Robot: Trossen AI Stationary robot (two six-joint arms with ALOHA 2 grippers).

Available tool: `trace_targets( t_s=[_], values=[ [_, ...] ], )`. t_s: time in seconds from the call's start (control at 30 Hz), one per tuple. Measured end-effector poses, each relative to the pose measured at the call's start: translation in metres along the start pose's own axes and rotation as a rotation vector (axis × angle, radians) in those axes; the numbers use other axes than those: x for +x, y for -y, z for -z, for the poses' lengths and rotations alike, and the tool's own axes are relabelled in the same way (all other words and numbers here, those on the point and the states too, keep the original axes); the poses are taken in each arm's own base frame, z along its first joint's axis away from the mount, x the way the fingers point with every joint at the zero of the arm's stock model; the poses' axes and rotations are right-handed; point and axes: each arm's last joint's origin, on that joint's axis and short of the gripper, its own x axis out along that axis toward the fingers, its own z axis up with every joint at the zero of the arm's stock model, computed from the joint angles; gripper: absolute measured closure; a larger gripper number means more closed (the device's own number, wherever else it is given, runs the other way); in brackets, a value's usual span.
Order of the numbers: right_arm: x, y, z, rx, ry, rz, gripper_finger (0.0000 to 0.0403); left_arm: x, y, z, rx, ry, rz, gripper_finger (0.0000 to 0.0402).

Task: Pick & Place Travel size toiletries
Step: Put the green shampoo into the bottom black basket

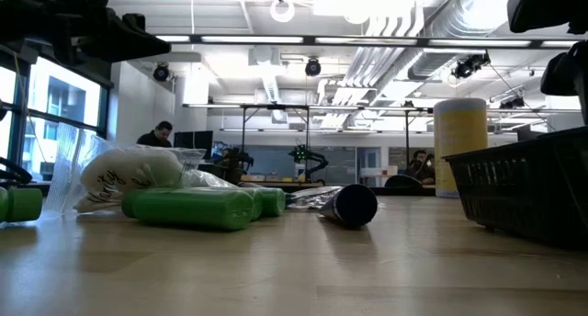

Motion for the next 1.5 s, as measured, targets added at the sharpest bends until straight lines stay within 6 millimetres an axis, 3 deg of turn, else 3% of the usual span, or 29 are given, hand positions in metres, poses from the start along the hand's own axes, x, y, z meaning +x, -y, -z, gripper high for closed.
trace_targets(
  t_s=[0.23,0.5,0.9,1.3,1.5],
  values=[
    [-0.002,0.0,0.0,-0.051,-0.012,-0.016,0.0214,0.0,0.0,0.0,0.0,0.001,0.0,0.0401],
    [-0.012,0.006,-0.014,-0.133,0.119,-0.007,0.0261,0.0,0.0,0.0,0.008,0.0,0.001,0.0401],
    [-0.023,0.011,-0.055,-0.282,0.462,0.048,0.0329,0.0,0.001,0.001,0.006,-0.007,0.006,0.0401],
    [-0.034,0.018,-0.094,-0.462,0.697,0.09,0.0337,0.0,0.002,0.003,-0.005,-0.026,0.021,0.0401],
    [-0.038,0.025,-0.108,-0.451,0.767,0.119,0.0337,0.0,0.002,0.002,-0.069,-0.018,0.034,0.0401]
  ],
)
